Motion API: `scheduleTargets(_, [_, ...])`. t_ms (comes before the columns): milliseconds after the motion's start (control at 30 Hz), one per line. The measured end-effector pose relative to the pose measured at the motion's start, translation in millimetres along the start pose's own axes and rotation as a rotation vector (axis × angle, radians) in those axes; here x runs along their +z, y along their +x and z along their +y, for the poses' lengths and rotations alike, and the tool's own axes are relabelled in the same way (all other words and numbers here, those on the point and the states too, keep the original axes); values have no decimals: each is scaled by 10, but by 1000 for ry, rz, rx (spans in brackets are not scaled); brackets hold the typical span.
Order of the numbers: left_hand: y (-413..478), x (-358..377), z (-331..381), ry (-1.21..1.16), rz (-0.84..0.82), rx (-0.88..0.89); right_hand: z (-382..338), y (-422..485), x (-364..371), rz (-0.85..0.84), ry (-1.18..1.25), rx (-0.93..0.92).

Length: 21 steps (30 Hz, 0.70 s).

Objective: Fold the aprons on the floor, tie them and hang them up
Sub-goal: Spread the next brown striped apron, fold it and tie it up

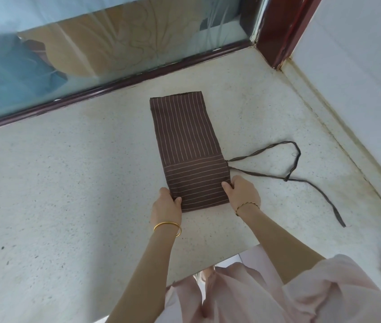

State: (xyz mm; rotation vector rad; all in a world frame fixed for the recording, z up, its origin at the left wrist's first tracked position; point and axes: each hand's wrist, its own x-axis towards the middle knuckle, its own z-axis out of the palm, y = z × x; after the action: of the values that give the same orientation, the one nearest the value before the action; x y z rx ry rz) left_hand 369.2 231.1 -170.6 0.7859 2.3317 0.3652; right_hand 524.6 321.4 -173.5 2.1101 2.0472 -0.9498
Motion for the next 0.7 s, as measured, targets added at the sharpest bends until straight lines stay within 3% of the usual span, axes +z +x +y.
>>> scheduleTargets(67, [-19,-12,57,33,12,-47,-23,-21,10,8,-44,-17])
scheduleTargets(133, [-30,-19,90,143,146,9,-38,-40,25,13,-64,-27])
scheduleTargets(233, [39,48,196,226,456,487,-42,-48,48,18,-60,-37])
scheduleTargets(267, [116,100,269,250,475,637,-37,-42,48,14,-53,-38])
scheduleTargets(333, [285,169,385,357,340,730,-25,-37,50,-1,-23,-45])
scheduleTargets(400, [449,227,415,495,152,660,-13,-40,18,-28,27,-48])
scheduleTargets(500, [584,324,307,621,72,625,-27,-52,-58,18,-25,-56])
scheduleTargets(633, [597,359,280,656,112,644,-180,67,-3,477,-200,-483])
scheduleTargets(700, [610,371,260,650,115,655,-264,232,83,449,-282,-669])
